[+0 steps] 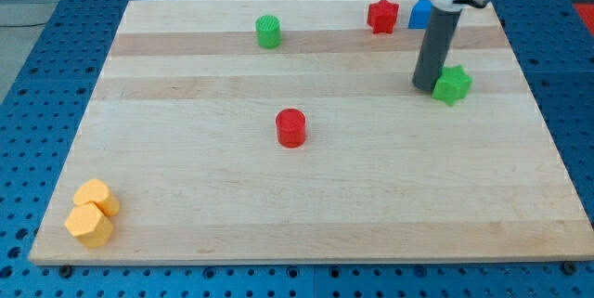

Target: Move the arm below to the green circle

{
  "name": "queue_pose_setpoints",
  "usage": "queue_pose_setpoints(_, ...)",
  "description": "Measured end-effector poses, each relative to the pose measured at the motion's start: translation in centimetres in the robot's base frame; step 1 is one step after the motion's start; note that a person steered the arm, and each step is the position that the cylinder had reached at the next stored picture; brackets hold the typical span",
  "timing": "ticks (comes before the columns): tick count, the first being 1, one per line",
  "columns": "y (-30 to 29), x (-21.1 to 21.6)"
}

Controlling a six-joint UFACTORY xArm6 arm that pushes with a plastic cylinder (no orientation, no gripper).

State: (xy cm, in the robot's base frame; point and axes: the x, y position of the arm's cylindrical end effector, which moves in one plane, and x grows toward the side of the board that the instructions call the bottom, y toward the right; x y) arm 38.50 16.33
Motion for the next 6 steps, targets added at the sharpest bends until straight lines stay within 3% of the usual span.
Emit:
queue_pose_setpoints(2,-3.1,-0.6)
queue_pose_setpoints(6,-25.2,-3.0)
